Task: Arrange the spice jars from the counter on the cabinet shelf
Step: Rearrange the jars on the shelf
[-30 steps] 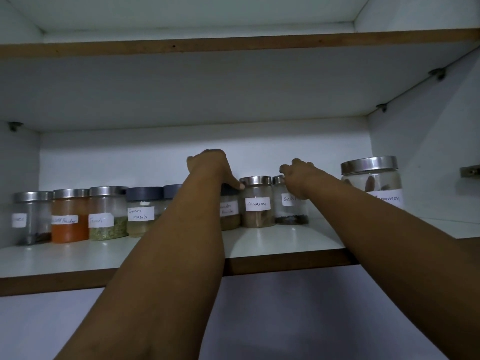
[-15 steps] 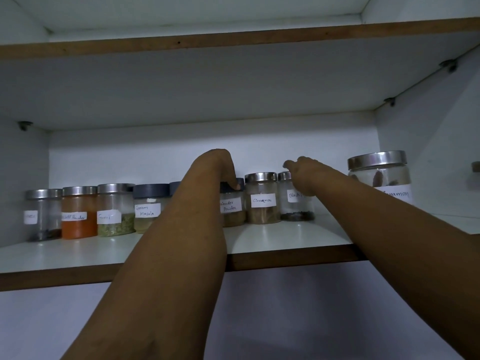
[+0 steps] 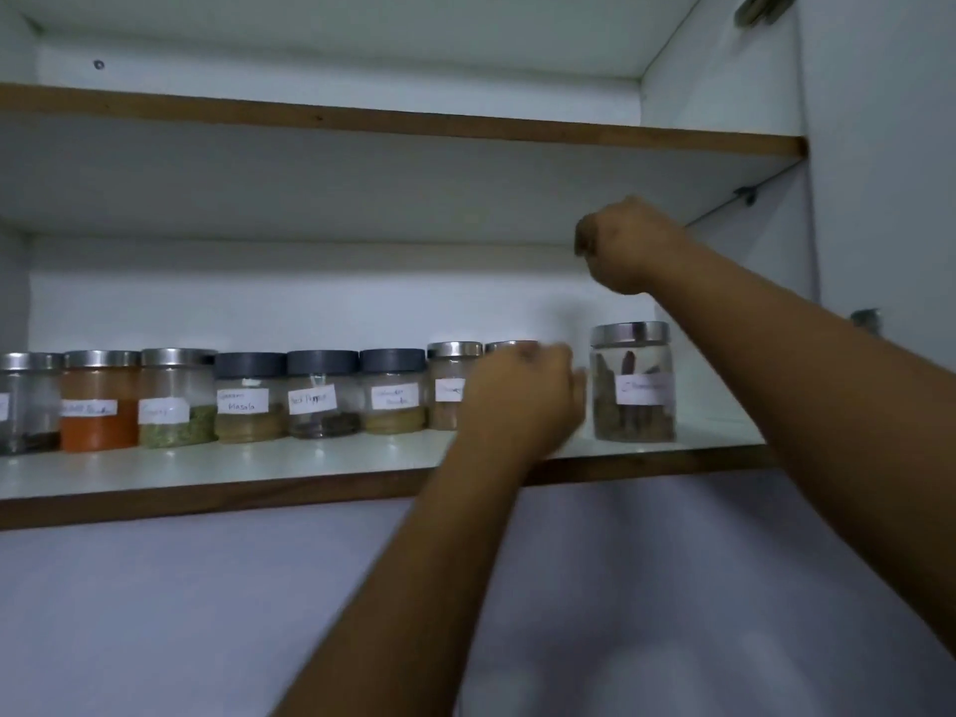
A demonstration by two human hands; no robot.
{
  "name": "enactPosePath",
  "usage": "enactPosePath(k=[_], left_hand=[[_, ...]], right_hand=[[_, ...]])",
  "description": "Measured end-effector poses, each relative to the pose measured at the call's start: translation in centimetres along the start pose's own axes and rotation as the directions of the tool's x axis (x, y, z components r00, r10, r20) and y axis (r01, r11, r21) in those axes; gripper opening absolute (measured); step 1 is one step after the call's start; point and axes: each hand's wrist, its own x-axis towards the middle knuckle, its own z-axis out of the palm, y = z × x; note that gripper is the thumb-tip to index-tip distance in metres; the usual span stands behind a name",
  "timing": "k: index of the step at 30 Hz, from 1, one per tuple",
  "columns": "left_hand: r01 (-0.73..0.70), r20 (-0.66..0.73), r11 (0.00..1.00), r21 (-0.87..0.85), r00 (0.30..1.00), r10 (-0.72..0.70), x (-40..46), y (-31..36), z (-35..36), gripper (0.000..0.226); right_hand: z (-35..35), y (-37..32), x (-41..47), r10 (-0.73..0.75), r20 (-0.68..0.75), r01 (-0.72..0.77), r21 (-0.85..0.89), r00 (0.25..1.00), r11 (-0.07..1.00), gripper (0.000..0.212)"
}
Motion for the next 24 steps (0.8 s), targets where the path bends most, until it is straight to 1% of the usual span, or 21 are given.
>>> enactPosePath(k=[1, 2, 3, 4, 5, 8, 11, 12, 14, 16, 20, 22, 24], left_hand=[[0.022, -0.029, 1.000, 0.014, 0.999, -0.021, -2.4, 1.4, 0.6, 0.035], [0.025, -0.061, 1.000, 0.016, 0.998, -0.024, -4.3, 2.4, 1.1, 0.034], [0.022, -0.151, 0.999, 0.043, 0.988, -0.016, -5.4, 2.9, 1.8, 0.032], [0.015, -0.223, 0.998, 0.065, 0.975, 0.000, -5.8, 3.0, 2.3, 0.029], [0.012, -0.265, 0.997, 0.072, 0.964, 0.008, -5.7, 3.0, 2.6, 0.028], [-0.007, -0.327, 0.997, 0.072, 0.945, 0.030, -5.5, 3.2, 2.0, 0.030], [-0.029, -0.406, 0.998, 0.061, 0.913, 0.052, -5.6, 3.1, 3.1, 0.028], [-0.007, -0.398, 0.999, 0.035, 0.917, 0.020, -5.6, 3.1, 3.5, 0.028], [0.067, -0.339, 0.997, -0.024, 0.938, -0.071, -5.5, 3.0, 3.9, 0.031], [0.116, -0.310, 0.991, -0.061, 0.942, -0.129, -5.5, 3.1, 4.3, 0.033], [0.113, -0.320, 0.991, -0.074, 0.938, -0.131, -5.7, 3.2, 4.3, 0.032], [0.121, -0.329, 0.990, -0.075, 0.934, -0.139, -5.5, 3.1, 4.4, 0.031], [0.123, -0.355, 0.990, -0.071, 0.924, -0.140, -5.4, 3.0, 4.6, 0.031]], right_hand=[[-0.5, 0.9, -0.8, 0.006, 0.121, -0.010, 0.029, 0.993, 1.000, 0.026], [-0.7, 1.5, -1.7, 0.011, 0.253, -0.022, 0.043, 0.967, 0.999, 0.030], [-0.8, 2.1, -2.4, 0.008, 0.375, -0.016, 0.018, 0.927, 1.000, 0.036], [-0.7, 2.6, -2.9, 0.014, 0.459, -0.021, 0.011, 0.888, 1.000, 0.043], [-0.6, 3.0, -3.4, 0.014, 0.507, -0.037, 0.036, 0.862, 0.999, 0.047], [0.2, 3.6, -4.2, 0.004, 0.506, -0.070, 0.112, 0.863, 0.991, 0.057], [1.7, 3.5, -4.4, 0.016, 0.484, -0.096, 0.140, 0.875, 0.985, 0.053], [2.3, 3.5, -4.3, 0.030, 0.472, -0.114, 0.150, 0.881, 0.982, 0.051], [3.7, 3.2, -3.8, 0.074, 0.467, -0.173, 0.174, 0.881, 0.969, 0.049], [5.4, 2.4, -3.2, 0.094, 0.463, -0.208, 0.202, 0.882, 0.957, 0.049], [9.4, 0.0, -2.4, 0.157, 0.420, -0.288, 0.269, 0.894, 0.919, 0.044], [10.9, -0.6, -1.8, 0.146, 0.417, -0.271, 0.260, 0.897, 0.927, 0.048], [12.2, -0.5, -1.0, 0.123, 0.452, -0.249, 0.230, 0.883, 0.941, 0.048]])
